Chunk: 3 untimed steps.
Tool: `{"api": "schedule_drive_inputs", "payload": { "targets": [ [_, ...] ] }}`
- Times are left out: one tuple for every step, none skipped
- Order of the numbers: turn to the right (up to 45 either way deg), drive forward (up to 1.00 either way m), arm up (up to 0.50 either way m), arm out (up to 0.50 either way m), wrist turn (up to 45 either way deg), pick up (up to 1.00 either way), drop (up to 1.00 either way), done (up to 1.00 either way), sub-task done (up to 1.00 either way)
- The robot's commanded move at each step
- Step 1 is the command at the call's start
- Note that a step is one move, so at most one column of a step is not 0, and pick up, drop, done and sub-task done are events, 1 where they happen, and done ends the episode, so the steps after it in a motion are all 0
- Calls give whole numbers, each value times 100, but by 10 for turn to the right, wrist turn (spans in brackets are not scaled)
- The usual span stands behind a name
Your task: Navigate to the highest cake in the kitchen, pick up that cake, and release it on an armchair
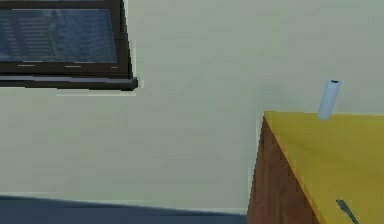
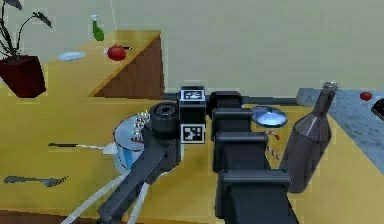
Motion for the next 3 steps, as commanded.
{"api": "schedule_drive_inputs", "payload": {
  "targets": [
    [0,0,0,0,450,0,0,0,0],
    [0,0,0,0,450,0,0,0,0],
    [0,0,0,0,180,0,0,0,0]
  ]
}}
